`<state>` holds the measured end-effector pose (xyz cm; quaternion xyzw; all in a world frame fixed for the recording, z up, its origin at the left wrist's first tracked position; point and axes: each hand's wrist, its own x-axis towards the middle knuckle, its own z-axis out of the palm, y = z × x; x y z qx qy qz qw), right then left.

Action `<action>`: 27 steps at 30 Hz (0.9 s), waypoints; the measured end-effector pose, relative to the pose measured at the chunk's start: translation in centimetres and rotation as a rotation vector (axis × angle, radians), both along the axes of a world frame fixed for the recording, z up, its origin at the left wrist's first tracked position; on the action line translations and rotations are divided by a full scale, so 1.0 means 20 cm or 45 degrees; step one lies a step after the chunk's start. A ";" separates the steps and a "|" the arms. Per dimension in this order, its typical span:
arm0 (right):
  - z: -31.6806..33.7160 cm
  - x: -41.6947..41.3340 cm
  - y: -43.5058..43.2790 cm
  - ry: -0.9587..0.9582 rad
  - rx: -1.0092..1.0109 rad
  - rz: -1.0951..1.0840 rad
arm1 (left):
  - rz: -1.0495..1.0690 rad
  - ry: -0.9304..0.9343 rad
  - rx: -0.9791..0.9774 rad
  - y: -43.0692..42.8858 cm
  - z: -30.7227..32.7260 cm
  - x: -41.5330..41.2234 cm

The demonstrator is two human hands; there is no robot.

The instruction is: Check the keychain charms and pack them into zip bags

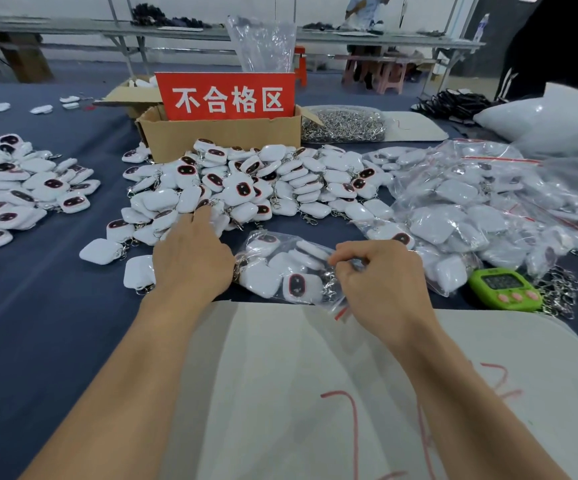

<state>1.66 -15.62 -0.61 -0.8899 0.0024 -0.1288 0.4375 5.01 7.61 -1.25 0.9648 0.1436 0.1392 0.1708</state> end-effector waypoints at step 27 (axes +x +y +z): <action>0.03 -0.07 0.13 -0.222 0.282 0.293 | -0.466 -0.419 -1.780 -0.39 0.10 -0.10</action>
